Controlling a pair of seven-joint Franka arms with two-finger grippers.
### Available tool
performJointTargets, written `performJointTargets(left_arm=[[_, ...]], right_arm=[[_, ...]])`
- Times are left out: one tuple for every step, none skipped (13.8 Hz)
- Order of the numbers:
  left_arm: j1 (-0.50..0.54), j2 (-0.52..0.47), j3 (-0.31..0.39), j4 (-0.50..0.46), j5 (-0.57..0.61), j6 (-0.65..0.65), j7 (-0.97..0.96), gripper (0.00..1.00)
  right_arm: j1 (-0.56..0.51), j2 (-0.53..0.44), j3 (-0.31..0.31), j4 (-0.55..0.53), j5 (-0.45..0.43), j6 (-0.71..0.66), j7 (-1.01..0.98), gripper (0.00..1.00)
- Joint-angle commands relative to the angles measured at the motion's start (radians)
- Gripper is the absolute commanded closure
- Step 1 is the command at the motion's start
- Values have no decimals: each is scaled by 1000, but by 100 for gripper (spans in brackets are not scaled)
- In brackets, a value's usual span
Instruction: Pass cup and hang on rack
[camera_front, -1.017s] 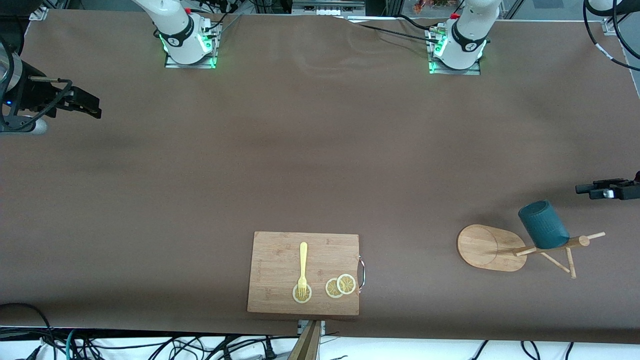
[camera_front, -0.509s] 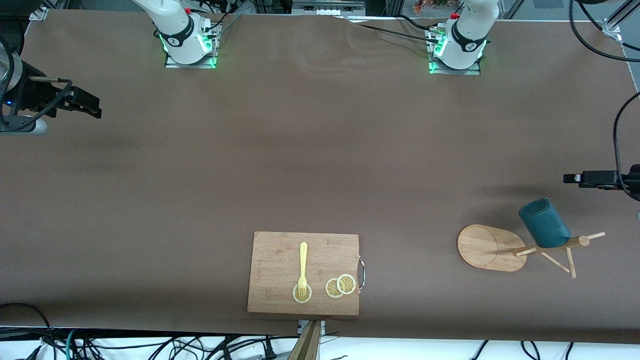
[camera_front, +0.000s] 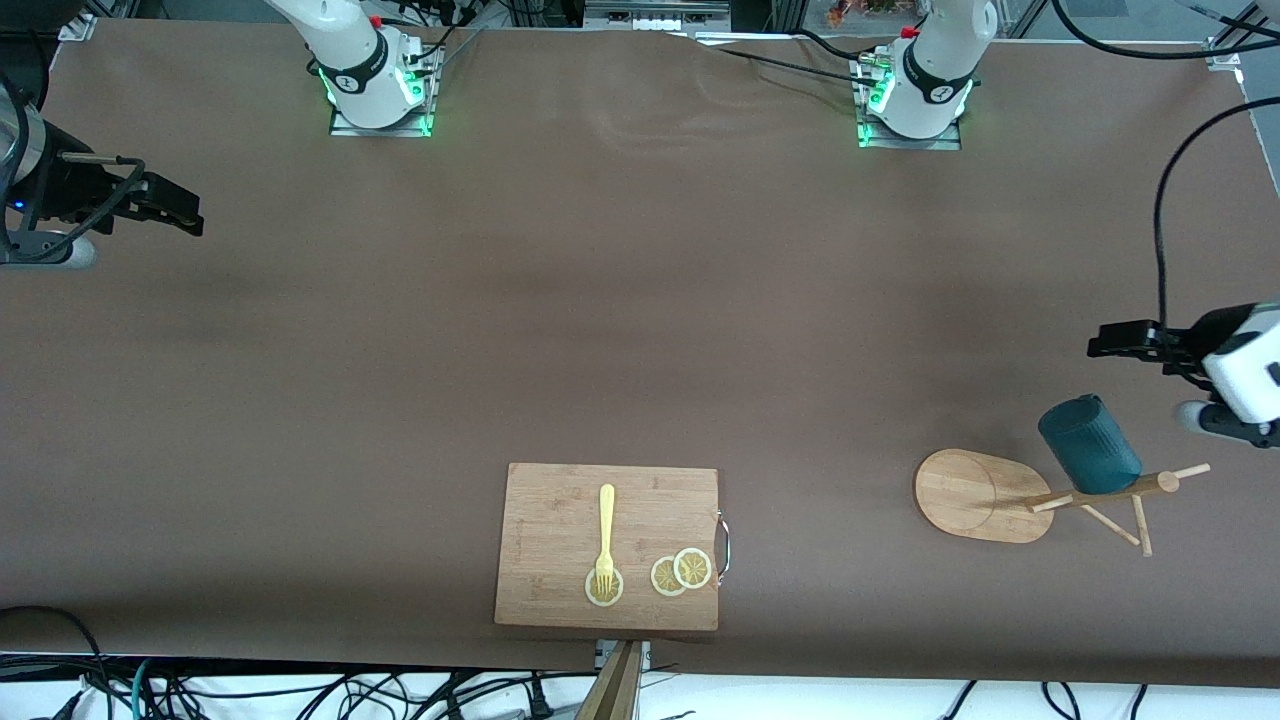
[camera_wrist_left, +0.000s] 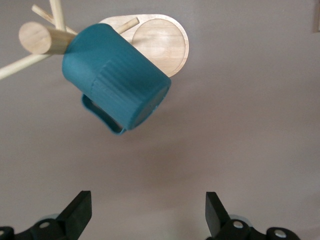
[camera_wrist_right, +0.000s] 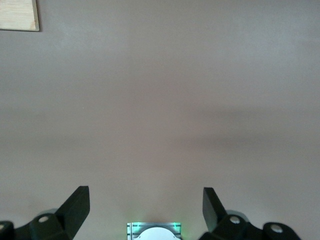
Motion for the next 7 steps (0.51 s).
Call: performJointTargets(left_arm=[[-98,-82,19,-67,57,8,-53,0],[-127,-91,18,-67,75,7,-72,0],[-155,-101,18,-67,95,4,-75,0],[-172,-108,18,-67,98,2,-77,0],[-176,-124,24,-67,89,-4,-72,0],[-178,-149,31,-83,84,-1,-63,0],[-185,-189,39,-129,83,19,-75,0]], right_arm=[[-3,3,1,19,16,-25,6,0],[-3,3,1,19,16,-25,6,0],[-3,3,1,19,16,-25,6,0],[-3,3,1,19,16,-25,6,0],[-3,3,1,19,16,-26,6,0],[-3,3,1,19,16,-26,6,0],[-3,5,1,19,16,-26,6,0]])
